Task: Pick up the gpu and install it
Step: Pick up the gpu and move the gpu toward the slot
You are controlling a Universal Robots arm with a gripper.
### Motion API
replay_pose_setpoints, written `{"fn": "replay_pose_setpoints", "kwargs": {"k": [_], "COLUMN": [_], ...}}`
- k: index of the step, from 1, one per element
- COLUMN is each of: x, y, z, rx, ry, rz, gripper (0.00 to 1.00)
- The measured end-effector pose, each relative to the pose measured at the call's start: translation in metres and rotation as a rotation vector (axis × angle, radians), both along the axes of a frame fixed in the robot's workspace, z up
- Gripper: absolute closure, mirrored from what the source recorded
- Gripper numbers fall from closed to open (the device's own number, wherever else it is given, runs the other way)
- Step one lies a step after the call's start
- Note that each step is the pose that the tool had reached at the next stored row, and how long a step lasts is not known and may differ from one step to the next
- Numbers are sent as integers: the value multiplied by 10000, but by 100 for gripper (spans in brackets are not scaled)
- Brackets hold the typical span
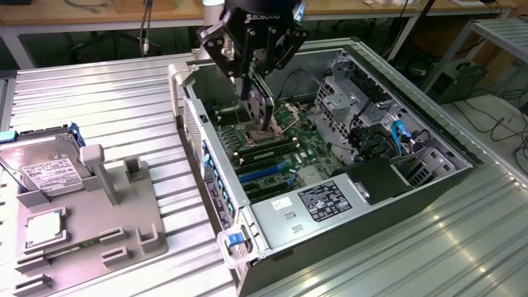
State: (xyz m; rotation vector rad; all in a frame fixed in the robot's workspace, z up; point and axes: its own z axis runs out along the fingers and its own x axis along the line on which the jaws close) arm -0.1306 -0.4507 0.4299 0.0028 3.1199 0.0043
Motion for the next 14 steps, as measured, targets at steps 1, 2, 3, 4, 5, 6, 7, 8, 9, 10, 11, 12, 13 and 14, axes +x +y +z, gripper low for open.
{"fn": "replay_pose_setpoints", "kwargs": {"k": [1, 2, 3, 4, 5, 6, 7, 8, 9, 10, 11, 12, 13, 14], "x": [37, 132, 177, 218, 276, 323, 384, 445, 506, 589, 690, 770, 826, 900], "y": [0, 0, 0, 0, 0, 1, 1, 1, 1, 1, 1, 2, 2, 2], "z": [-1, -5, -7, -8, -9, -10, -12, -13, -14, -16, -17, -19, -19, -20], "rx": [0, 1, 1, 0, 0, 1, 0, 0, 0, 0, 1, 1, 0, 0], "ry": [0, 0, -1, 0, 0, 0, 0, 0, 0, 0, 0, -1, 0, 0], "rz": [-1, -1, -1, -2, -2, -1, -2, -1, -1, -2, -2, -1, -2, -1], "gripper": [72, 72, 72, 72, 72, 72, 72, 72, 72, 72, 72, 72, 72, 72]}}
